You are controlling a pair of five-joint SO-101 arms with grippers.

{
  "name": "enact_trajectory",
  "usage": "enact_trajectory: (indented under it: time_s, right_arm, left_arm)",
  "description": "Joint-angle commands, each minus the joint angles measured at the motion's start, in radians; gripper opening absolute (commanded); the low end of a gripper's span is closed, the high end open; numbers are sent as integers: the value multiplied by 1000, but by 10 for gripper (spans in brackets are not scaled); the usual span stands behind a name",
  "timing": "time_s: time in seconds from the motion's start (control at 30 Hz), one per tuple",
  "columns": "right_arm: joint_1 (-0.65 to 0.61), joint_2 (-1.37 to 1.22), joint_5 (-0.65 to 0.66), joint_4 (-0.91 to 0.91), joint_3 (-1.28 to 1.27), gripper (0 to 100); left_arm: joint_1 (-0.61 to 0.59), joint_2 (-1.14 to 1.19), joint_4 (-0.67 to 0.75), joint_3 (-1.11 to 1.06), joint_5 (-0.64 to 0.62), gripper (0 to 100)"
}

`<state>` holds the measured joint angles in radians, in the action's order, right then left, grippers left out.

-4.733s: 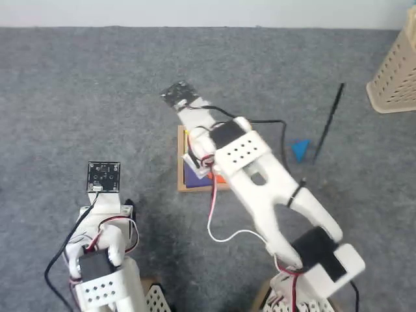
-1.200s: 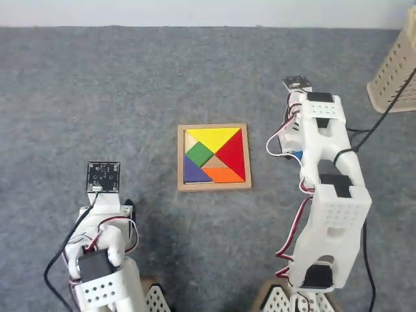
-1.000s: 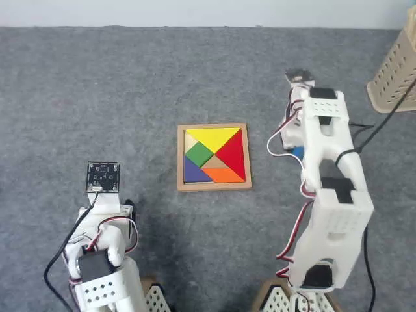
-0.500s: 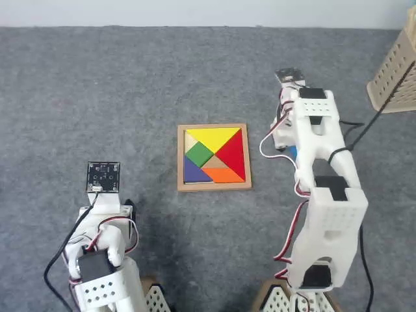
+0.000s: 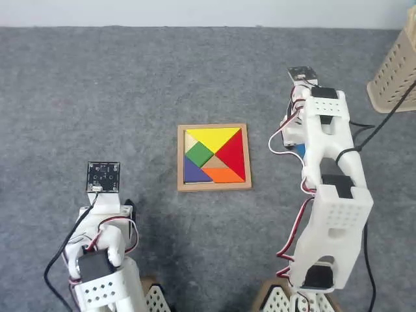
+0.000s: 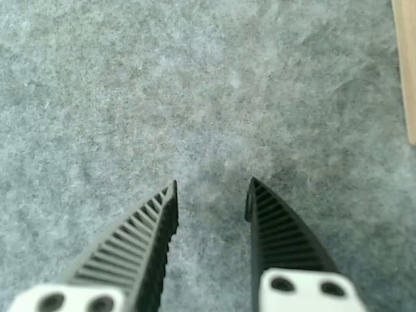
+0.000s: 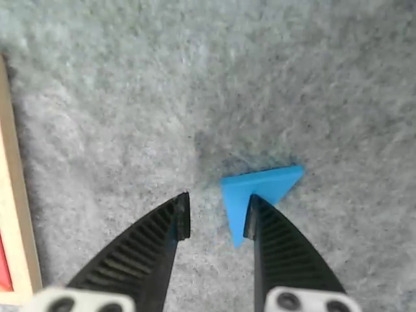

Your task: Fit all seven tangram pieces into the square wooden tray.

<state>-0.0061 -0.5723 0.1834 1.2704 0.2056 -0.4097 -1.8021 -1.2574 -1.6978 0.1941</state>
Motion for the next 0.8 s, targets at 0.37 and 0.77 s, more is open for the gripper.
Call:
enact_trajectory:
  time_s: [0.37, 0.77]
  right_arm:
    - [82, -7, -5, 2, -6, 157]
    - [117, -45, -5, 5, -3, 157]
  left_arm:
    - [-5, -8, -3, 12, 6, 168]
    - [-5, -8, -3, 12, 6, 168]
